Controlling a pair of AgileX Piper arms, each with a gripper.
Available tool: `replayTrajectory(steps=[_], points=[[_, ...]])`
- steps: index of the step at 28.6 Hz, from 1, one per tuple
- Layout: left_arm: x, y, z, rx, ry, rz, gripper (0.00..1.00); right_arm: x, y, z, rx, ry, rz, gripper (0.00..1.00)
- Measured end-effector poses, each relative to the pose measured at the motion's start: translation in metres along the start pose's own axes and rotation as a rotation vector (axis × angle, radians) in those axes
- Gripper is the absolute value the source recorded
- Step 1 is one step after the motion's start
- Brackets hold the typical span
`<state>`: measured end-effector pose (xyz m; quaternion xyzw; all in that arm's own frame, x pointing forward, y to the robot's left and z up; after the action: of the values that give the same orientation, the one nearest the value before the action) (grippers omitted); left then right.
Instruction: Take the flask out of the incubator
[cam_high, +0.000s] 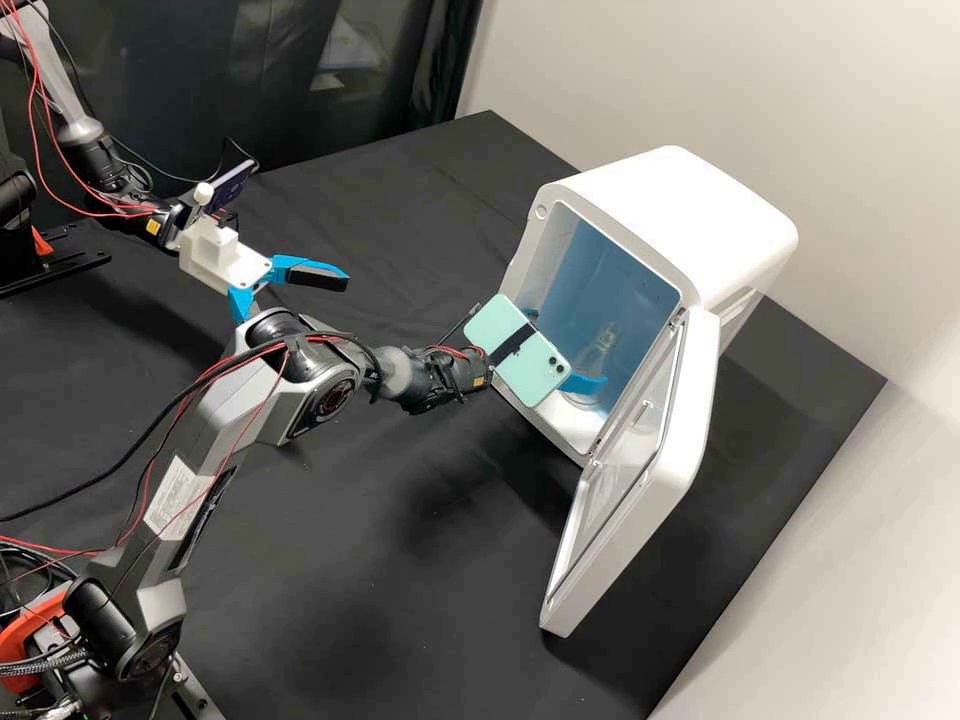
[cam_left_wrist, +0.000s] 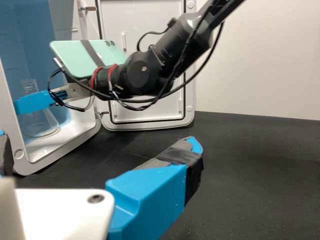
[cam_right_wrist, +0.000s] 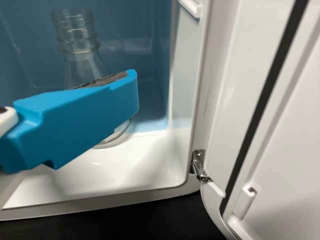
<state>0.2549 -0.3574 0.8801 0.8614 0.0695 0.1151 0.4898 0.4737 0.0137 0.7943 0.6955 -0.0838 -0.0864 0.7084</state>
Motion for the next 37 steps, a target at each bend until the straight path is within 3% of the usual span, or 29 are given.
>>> replayTrajectory(steps=[18, 23, 28, 32, 37], points=[[0.001, -0.001, 0.004, 0.0, -0.015, -0.003, 1.0, 0.044, 0.008, -0.018, -0.034, -0.037, 0.015, 1.0], [0.001, -0.001, 0.005, -0.001, -0.015, -0.003, 1.0, 0.058, 0.007, -0.021, -0.03, -0.057, -0.004, 1.0], [0.001, -0.0018, 0.008, -0.001, -0.027, -0.006, 1.0, 0.069, 0.007, -0.023, -0.048, -0.082, -0.018, 1.0], [0.001, -0.0019, 0.008, -0.001, -0.027, -0.006, 1.0, 0.075, 0.004, -0.022, -0.097, -0.093, -0.025, 1.0], [0.001, -0.0019, 0.008, -0.001, -0.027, -0.006, 1.0, 0.08, -0.004, -0.023, -0.114, -0.107, -0.05, 1.0]])
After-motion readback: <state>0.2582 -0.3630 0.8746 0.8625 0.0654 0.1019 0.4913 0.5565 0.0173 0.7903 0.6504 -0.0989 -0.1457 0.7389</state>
